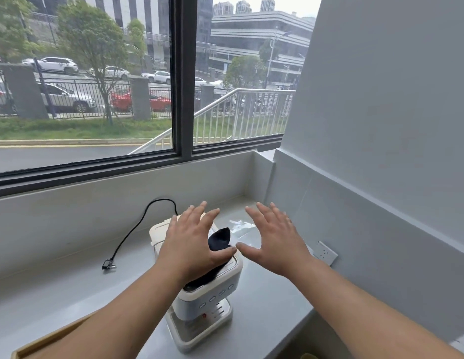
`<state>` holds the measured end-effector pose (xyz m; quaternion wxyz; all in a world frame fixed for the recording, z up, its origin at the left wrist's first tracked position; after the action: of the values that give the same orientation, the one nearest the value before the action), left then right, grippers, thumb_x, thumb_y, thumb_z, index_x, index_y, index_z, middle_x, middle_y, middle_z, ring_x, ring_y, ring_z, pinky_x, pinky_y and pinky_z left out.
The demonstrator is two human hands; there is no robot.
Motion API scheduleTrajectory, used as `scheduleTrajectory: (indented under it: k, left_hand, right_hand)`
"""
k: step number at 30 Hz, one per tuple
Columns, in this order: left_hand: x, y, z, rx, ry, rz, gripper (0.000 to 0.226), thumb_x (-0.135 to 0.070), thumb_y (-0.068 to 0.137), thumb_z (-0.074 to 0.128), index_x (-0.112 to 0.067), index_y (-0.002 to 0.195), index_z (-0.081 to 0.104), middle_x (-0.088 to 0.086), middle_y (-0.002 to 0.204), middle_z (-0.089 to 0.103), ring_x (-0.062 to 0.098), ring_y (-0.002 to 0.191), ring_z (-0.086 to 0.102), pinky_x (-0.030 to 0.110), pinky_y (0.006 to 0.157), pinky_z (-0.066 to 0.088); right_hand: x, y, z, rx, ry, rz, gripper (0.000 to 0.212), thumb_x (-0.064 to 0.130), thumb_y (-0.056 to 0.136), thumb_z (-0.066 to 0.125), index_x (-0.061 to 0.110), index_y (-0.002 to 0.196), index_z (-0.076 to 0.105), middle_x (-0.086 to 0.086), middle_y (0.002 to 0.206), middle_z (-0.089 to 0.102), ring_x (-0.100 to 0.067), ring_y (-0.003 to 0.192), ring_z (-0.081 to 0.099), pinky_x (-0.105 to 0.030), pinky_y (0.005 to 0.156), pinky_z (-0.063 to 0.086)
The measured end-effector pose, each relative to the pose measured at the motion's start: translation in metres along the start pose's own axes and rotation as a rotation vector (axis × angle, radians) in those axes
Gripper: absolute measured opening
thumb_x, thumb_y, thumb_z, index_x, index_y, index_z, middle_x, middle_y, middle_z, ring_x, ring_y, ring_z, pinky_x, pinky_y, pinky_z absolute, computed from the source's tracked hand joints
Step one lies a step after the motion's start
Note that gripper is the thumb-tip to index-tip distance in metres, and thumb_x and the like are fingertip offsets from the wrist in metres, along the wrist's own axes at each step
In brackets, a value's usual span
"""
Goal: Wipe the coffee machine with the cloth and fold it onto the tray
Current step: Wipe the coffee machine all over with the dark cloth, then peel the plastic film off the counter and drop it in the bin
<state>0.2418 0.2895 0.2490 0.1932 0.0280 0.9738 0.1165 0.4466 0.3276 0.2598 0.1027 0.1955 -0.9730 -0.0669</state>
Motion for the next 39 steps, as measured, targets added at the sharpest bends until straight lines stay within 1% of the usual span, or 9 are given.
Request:
scheduleTrajectory:
  k: [6, 13, 15, 19, 23, 30, 39]
  left_hand:
    - [-0.021, 0.011, 0.021, 0.032, -0.027, 0.047, 0.107, -0.096, 0.067, 0.04, -0.046, 0.16, 0.021, -0.012, 0.175, 0.009, 0.015, 0.161, 0.002, 0.049, 0.13, 0.003]
    - [-0.04, 0.032, 0.04, 0.061, -0.009, 0.062, 0.106, -0.093, 0.068, 0.044, -0.046, 0.16, 0.022, -0.011, 0.175, 0.01, 0.016, 0.161, 0.001, 0.051, 0.13, 0.003]
    - [-0.045, 0.042, 0.048, 0.081, 0.021, 0.059, 0.107, -0.093, 0.067, 0.043, -0.046, 0.16, 0.021, -0.011, 0.175, 0.008, 0.016, 0.161, 0.001, 0.051, 0.13, 0.003]
    - [-0.054, 0.063, 0.064, 0.103, 0.07, 0.035, 0.107, -0.093, 0.067, 0.04, -0.046, 0.161, 0.019, -0.01, 0.175, 0.007, 0.016, 0.161, 0.001, 0.051, 0.13, 0.002]
    - [-0.066, 0.081, 0.085, 0.127, 0.083, 0.016, 0.107, -0.093, 0.067, 0.042, -0.045, 0.16, 0.021, -0.01, 0.175, 0.009, 0.017, 0.161, 0.003, 0.05, 0.129, 0.003]
    - [-0.086, 0.117, 0.125, 0.172, 0.141, 0.015, 0.105, -0.095, 0.067, 0.038, -0.046, 0.159, 0.021, -0.01, 0.175, 0.012, 0.018, 0.161, 0.001, 0.055, 0.129, 0.001]
    - [-0.091, 0.16, 0.177, 0.246, 0.163, -0.033, 0.106, -0.093, 0.068, 0.039, -0.045, 0.16, 0.018, -0.009, 0.175, 0.007, 0.019, 0.161, 0.0, 0.054, 0.129, 0.002]
  right_hand:
    - [-0.028, -0.012, -0.008, -0.001, -0.026, 0.062, 0.091, 0.081, 0.085, 0.043, 0.043, 0.162, 0.012, 0.007, 0.174, 0.009, -0.021, 0.16, -0.004, -0.048, 0.129, 0.003]
    - [-0.058, -0.005, -0.002, -0.003, -0.01, 0.07, 0.09, 0.08, 0.087, 0.044, 0.042, 0.162, 0.011, 0.006, 0.174, 0.01, -0.022, 0.16, -0.001, -0.046, 0.128, 0.004]
    - [-0.07, 0.0, 0.002, 0.005, 0.003, 0.073, 0.091, 0.079, 0.087, 0.045, 0.042, 0.162, 0.01, 0.006, 0.174, 0.01, -0.022, 0.16, 0.001, -0.047, 0.128, 0.006]
    - [-0.097, 0.014, 0.013, 0.034, 0.015, 0.069, 0.091, 0.079, 0.088, 0.045, 0.041, 0.162, 0.01, 0.005, 0.174, 0.01, -0.022, 0.16, 0.002, -0.048, 0.128, 0.009]
    - [-0.127, 0.029, 0.025, 0.067, 0.027, 0.067, 0.092, 0.079, 0.088, 0.045, 0.041, 0.163, 0.009, 0.006, 0.174, 0.006, -0.022, 0.16, 0.0, -0.048, 0.128, 0.009]
    - [-0.177, 0.054, 0.05, 0.105, 0.063, 0.089, 0.093, 0.079, 0.087, 0.044, 0.04, 0.164, 0.009, 0.004, 0.174, 0.007, -0.023, 0.16, 0.001, -0.047, 0.129, 0.007]
    - [-0.231, 0.079, 0.091, 0.163, 0.09, 0.11, 0.094, 0.082, 0.084, 0.039, 0.04, 0.163, 0.008, 0.004, 0.174, 0.008, -0.024, 0.16, 0.0, -0.048, 0.129, 0.007]
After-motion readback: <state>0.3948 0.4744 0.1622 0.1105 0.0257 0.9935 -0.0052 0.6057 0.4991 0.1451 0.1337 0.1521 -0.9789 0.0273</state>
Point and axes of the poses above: each hand's wrist, its own y-axis towards the middle knuckle, its own z-axis out of the palm, x = y × z, the point moved 6 cm from there along y, towards the middle knuckle
